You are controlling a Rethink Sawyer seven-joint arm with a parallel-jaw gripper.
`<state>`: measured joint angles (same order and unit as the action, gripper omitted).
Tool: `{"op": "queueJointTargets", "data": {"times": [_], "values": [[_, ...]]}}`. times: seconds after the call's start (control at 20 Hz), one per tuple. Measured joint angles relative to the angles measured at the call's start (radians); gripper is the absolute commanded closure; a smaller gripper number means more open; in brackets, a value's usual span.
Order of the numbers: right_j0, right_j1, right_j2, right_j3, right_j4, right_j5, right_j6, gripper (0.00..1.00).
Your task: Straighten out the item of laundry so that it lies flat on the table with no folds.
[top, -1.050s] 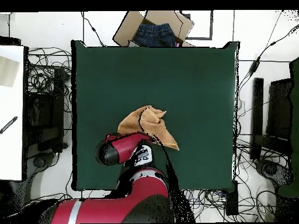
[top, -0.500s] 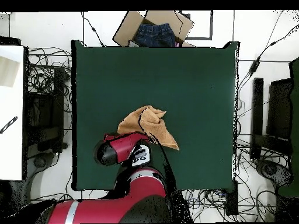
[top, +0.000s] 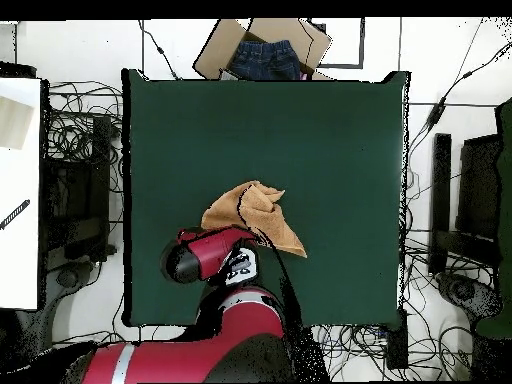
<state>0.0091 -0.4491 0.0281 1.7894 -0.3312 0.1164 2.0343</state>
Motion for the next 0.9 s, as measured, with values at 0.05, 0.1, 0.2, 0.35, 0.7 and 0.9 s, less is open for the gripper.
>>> {"op": "queueJointTargets", "data": {"times": [0.05, 0.1, 0.2, 0.35, 0.7, 0.9], "values": [[0.0, 0.0, 0.0, 0.0, 0.0, 0.0, 0.0, 0.0], [0.0, 0.0, 0.0, -0.001, 0.0, 0.0, 0.0, 0.0], [0.0, 0.001, 0.0, -0.001, 0.0, 0.0, 0.0, 0.0], [0.0, 0.001, 0.0, -0.001, 0.0, 0.0, 0.0, 0.0], [0.001, 0.001, 0.0, -0.009, 0.0, 0.0, 0.0, 0.0], [0.003, 0.001, 0.0, -0.019, 0.0, 0.0, 0.0, 0.0]]}}
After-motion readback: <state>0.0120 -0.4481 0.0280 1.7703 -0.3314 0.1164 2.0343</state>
